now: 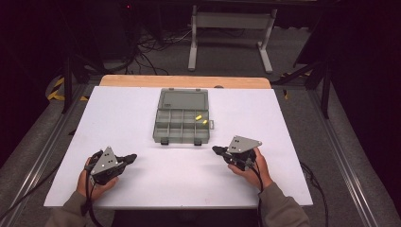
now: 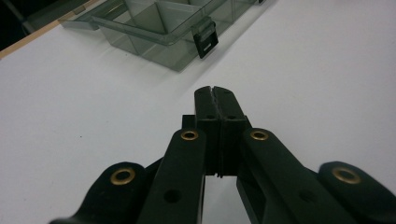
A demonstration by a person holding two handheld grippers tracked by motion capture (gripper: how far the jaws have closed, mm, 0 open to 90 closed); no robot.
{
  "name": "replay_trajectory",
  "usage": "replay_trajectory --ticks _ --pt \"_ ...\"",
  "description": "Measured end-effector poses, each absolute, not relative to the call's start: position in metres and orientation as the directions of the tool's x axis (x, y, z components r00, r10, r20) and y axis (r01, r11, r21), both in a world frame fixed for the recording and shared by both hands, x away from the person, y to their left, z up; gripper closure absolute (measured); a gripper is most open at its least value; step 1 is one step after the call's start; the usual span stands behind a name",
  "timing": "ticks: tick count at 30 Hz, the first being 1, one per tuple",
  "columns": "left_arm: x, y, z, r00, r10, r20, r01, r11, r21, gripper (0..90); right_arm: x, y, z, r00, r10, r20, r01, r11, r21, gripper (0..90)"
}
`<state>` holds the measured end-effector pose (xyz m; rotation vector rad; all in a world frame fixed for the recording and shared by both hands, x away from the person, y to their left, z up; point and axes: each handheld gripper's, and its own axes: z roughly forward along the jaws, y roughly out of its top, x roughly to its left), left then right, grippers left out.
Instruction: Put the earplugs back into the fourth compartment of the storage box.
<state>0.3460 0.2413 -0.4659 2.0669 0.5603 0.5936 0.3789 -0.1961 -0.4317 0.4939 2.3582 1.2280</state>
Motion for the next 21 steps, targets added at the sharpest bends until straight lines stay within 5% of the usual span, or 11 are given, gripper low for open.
replay_trajectory --ticks 21 --pt "0.368 0.254 -0.461 0.776 0.603 0.186 0.187 -0.501 0.845 89.7 0.396 -0.205 -0.434 -0.818 0.535 -0.212 0.149 0.553 0.819 90.0"
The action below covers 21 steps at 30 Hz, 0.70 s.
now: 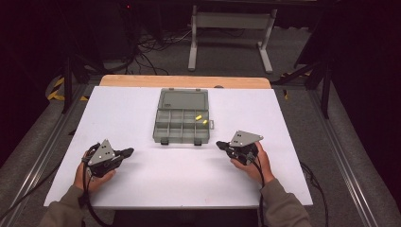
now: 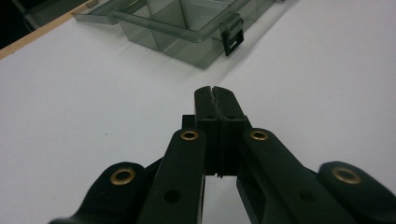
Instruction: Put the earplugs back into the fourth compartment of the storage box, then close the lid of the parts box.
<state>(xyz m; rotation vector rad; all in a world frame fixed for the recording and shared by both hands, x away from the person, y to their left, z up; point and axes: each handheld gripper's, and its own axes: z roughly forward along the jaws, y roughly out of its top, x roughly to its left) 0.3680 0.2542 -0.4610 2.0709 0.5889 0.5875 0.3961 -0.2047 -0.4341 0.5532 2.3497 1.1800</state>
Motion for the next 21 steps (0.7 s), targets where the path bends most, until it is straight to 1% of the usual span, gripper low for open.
replay_trajectory --ticks 3,8,10,13,15,21 --pt "0.374 0.256 -0.46 0.773 0.606 0.187 0.193 -0.505 0.841 89.6 0.399 -0.204 -0.435 -0.817 0.536 -0.212 0.152 0.556 0.817 90.0" --pt "0.389 0.258 -0.455 0.763 0.616 0.195 0.2 -0.512 0.835 89.6 0.413 -0.205 -0.436 -0.807 0.557 -0.194 0.178 0.544 0.82 90.0" --pt "0.399 0.257 -0.449 0.757 0.618 0.213 0.192 -0.522 0.831 89.6 0.422 -0.206 -0.434 -0.794 0.574 -0.198 0.188 0.542 0.819 90.0" --pt "0.406 0.255 -0.446 0.76 0.614 0.213 0.189 -0.522 0.832 89.7 0.429 -0.208 -0.431 -0.788 0.586 -0.189 0.197 0.531 0.824 90.0" --pt "0.418 0.251 -0.44 0.759 0.609 0.231 0.183 -0.539 0.822 89.6 0.439 -0.209 -0.427 -0.774 0.603 -0.194 0.211 0.533 0.819 90.0" --pt "0.44 0.247 -0.43 0.762 0.603 0.236 0.186 -0.552 0.813 89.6 0.457 -0.208 -0.415 -0.752 0.625 -0.209 0.23 0.546 0.806 90.0"
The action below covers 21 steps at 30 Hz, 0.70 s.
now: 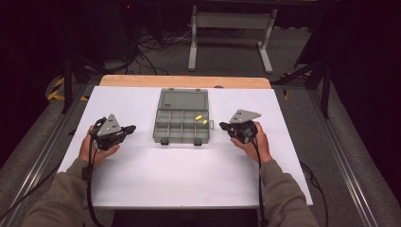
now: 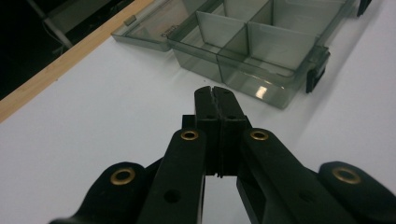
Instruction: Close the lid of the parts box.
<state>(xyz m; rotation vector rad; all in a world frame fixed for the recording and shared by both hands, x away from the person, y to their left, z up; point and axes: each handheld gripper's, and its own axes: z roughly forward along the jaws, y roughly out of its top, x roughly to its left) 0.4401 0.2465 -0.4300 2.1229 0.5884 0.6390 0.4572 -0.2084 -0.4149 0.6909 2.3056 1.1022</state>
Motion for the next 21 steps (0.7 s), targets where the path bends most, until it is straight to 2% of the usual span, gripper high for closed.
replay_trajectory --ticks 10,21 --pt "0.482 0.24 -0.416 0.743 0.627 0.234 0.221 -0.56 0.798 89.6 0.509 -0.196 -0.391 -0.696 0.682 -0.224 0.287 0.551 0.784 90.0" --pt "0.527 0.22 -0.414 0.719 0.659 0.22 0.281 -0.566 0.775 89.5 0.55 -0.168 -0.397 -0.682 0.702 -0.205 0.364 0.569 0.737 90.0"
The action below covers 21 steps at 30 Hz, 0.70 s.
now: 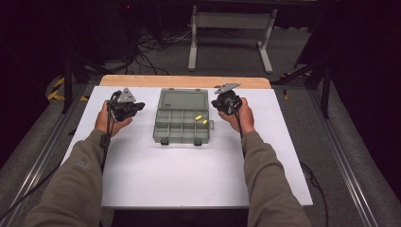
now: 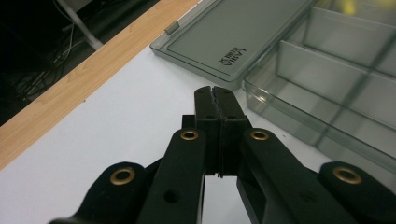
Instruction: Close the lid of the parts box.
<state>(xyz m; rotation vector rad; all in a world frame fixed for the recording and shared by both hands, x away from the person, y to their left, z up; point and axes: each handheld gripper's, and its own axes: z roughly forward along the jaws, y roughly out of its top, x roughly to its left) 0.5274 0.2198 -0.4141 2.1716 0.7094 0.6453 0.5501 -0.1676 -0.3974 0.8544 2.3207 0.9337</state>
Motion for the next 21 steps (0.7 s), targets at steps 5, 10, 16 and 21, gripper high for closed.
replay_trajectory --ticks 5,10,16,21 --pt "0.543 0.213 -0.419 0.704 0.675 0.219 0.316 -0.575 0.754 89.5 0.563 -0.156 -0.404 -0.687 0.697 -0.207 0.387 0.591 0.708 90.0" --pt "0.558 0.205 -0.43 0.7 0.682 0.213 0.356 -0.592 0.723 89.4 0.574 -0.152 -0.414 -0.689 0.695 -0.206 0.421 0.615 0.667 90.0" --pt "0.569 0.196 -0.439 0.698 0.685 0.208 0.383 -0.603 0.7 89.1 0.585 -0.152 -0.423 -0.68 0.702 -0.212 0.453 0.63 0.631 90.0" --pt "0.579 0.192 -0.445 0.694 0.69 0.207 0.399 -0.607 0.687 89.1 0.596 -0.151 -0.431 -0.68 0.701 -0.213 0.47 0.641 0.607 90.0"
